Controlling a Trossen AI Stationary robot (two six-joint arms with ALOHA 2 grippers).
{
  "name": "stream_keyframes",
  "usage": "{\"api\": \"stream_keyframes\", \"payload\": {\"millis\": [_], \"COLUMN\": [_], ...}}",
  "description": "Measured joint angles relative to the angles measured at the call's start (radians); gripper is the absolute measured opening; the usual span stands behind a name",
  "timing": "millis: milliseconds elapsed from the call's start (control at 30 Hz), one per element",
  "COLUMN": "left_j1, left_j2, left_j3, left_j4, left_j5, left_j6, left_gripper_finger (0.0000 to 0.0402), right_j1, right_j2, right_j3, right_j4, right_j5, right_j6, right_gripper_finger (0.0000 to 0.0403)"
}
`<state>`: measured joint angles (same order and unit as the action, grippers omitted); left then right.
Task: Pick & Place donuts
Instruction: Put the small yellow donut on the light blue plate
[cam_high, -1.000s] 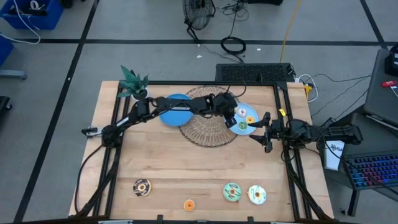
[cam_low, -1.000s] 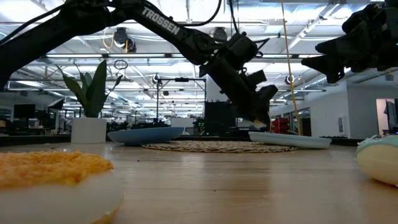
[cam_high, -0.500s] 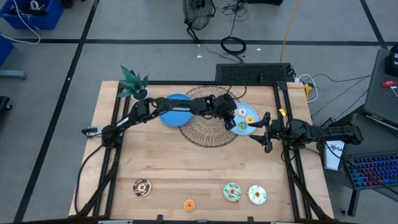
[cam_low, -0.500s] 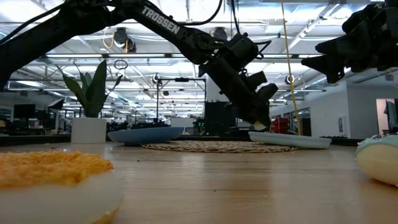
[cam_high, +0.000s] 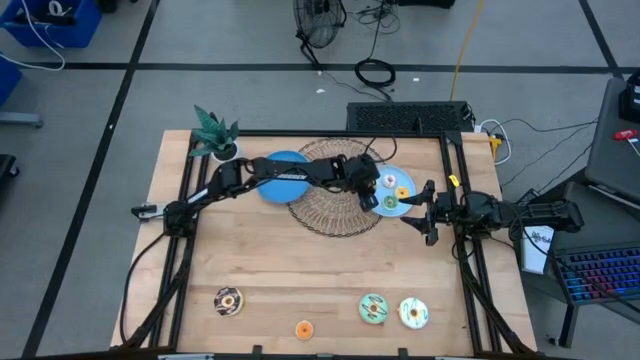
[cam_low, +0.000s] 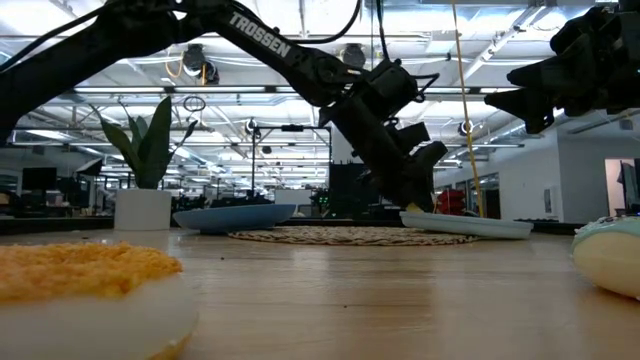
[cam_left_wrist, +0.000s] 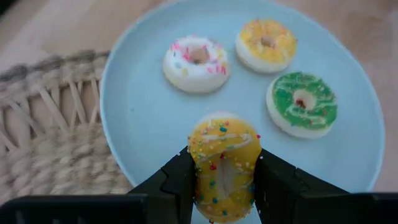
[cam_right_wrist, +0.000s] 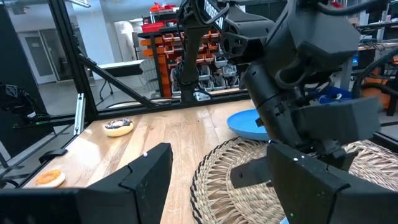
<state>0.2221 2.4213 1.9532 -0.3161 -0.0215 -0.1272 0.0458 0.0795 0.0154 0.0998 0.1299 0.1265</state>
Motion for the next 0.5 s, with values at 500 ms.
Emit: {"api": "stream_keyframes", "payload": {"millis": [500], "left_j1": [0.001], "left_j2": [0.020], "left_j3": [-0.001], "left_j4": [0.037], "left_j5": [-0.005], "left_j6": [-0.026], "left_gripper_finger": [0.0136], "right_j1": [0.000], "right_j2": [0.000], "right_j3": [0.000], "right_j4": [0.000], "right_j5": [0.000], "right_j6": [0.000], "right_gripper_finger": [0.0242]}}
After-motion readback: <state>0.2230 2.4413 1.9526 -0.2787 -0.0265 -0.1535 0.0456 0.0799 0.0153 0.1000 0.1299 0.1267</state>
